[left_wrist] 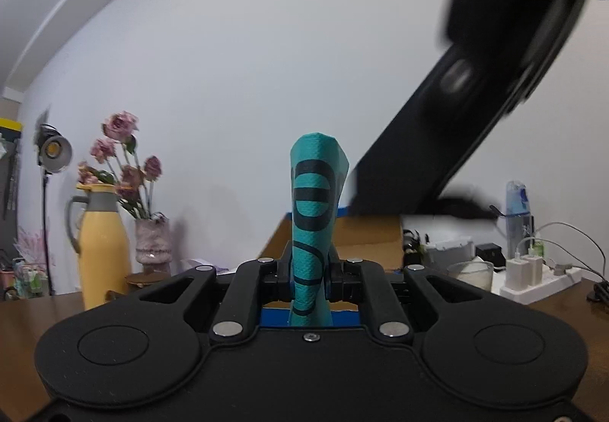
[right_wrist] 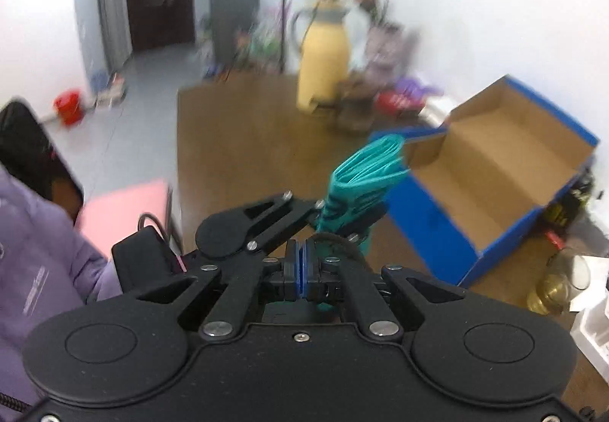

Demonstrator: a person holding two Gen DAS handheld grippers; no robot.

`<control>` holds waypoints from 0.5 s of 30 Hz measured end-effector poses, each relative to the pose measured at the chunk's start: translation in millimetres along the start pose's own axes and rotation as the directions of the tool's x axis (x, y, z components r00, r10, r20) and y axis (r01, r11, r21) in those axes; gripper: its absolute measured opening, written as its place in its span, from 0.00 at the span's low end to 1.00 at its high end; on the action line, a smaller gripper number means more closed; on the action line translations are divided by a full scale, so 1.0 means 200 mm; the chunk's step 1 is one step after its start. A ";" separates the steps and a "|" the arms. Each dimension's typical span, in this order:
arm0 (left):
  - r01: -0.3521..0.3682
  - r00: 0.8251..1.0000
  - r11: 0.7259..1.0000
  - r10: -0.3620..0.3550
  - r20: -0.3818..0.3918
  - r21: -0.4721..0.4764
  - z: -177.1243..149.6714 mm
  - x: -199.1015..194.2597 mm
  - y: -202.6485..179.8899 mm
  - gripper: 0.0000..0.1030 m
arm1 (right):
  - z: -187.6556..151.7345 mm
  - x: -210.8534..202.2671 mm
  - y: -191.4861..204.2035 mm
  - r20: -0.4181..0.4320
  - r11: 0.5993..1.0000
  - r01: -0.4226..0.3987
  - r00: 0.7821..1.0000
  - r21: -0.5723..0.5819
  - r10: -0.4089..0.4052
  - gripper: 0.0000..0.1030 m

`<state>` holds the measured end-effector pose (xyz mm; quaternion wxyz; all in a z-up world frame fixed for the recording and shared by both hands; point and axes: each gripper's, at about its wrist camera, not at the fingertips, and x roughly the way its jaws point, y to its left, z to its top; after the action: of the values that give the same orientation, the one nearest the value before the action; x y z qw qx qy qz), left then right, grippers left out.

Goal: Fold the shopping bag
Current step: 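Hold the rolled bag in the left tool while the right tool picks up the brown hair tie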

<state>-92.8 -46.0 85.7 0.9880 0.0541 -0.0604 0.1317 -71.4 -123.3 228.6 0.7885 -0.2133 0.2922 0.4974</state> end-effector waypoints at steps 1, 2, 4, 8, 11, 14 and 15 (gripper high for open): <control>-0.011 1.000 1.000 0.011 0.007 0.000 0.00 -0.01 0.00 0.13 | 0.00 0.01 0.01 -0.013 1.000 -0.009 1.000 0.001 0.009 0.02; -0.014 1.000 1.000 0.014 0.008 -0.003 0.00 -0.02 0.00 0.13 | -0.01 0.03 0.02 -0.025 1.000 -0.018 1.000 0.002 0.018 0.04; -0.008 1.000 1.000 0.008 0.000 -0.026 0.00 -0.02 0.02 0.13 | -0.01 0.05 0.04 -0.041 0.999 -0.033 0.999 0.004 0.033 0.08; -0.007 1.000 0.999 0.007 -0.004 -0.041 0.00 -0.02 0.04 0.13 | 0.01 -0.01 0.07 -0.009 1.000 0.008 1.000 0.014 -0.008 0.13; -0.018 1.000 0.999 0.018 0.005 -0.034 0.00 -0.02 0.04 0.13 | 0.00 -0.06 0.04 -0.018 0.993 0.059 0.998 0.100 -0.057 0.10; -0.079 0.994 0.996 0.076 0.078 0.045 -0.01 -0.06 -0.02 0.13 | -0.03 -0.05 0.01 -0.058 0.984 0.063 0.997 0.168 -0.054 0.06; -0.102 0.991 0.992 0.095 0.099 0.071 -0.01 -0.07 -0.04 0.13 | -0.05 -0.03 0.00 -0.062 0.981 0.063 0.997 0.185 -0.052 0.06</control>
<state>-103.4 -57.0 80.4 0.9735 0.0950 -0.1050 0.1798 -76.0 -133.0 226.1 0.8103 -0.1609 0.3536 0.4387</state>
